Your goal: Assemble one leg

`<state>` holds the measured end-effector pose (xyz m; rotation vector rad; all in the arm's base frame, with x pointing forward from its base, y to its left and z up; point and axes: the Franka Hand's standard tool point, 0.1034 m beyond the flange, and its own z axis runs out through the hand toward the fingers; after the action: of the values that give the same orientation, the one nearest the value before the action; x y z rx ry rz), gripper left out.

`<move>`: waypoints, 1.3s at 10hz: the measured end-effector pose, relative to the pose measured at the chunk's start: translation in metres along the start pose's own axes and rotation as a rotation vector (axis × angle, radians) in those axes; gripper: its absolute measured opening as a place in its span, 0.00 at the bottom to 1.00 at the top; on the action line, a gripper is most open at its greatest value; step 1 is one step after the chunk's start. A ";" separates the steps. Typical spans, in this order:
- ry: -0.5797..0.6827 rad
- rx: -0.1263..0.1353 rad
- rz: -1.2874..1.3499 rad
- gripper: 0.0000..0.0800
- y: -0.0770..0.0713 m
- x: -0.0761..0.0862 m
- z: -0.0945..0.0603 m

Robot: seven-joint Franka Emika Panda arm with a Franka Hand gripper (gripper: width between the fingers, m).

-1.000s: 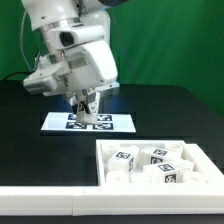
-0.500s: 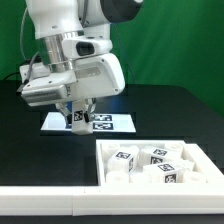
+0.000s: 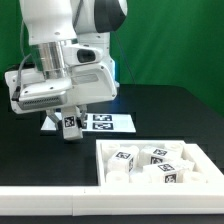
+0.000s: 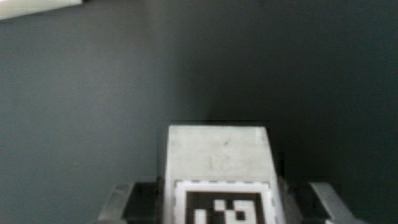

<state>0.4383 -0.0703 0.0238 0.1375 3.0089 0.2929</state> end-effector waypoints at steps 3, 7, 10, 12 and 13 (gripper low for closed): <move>-0.060 -0.016 -0.004 0.35 0.002 -0.007 0.001; -0.061 -0.009 0.031 0.59 0.005 -0.006 0.001; -0.061 -0.004 0.037 0.80 0.004 -0.004 0.001; -0.061 -0.002 0.041 0.81 0.004 -0.003 0.001; -0.061 -0.001 0.039 0.81 0.004 -0.003 0.001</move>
Offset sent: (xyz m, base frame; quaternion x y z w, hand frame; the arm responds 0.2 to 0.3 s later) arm 0.0018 0.0091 -0.0130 0.0123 0.0169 0.0376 0.9991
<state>0.4416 -0.0669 0.0241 0.2008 2.9489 0.2885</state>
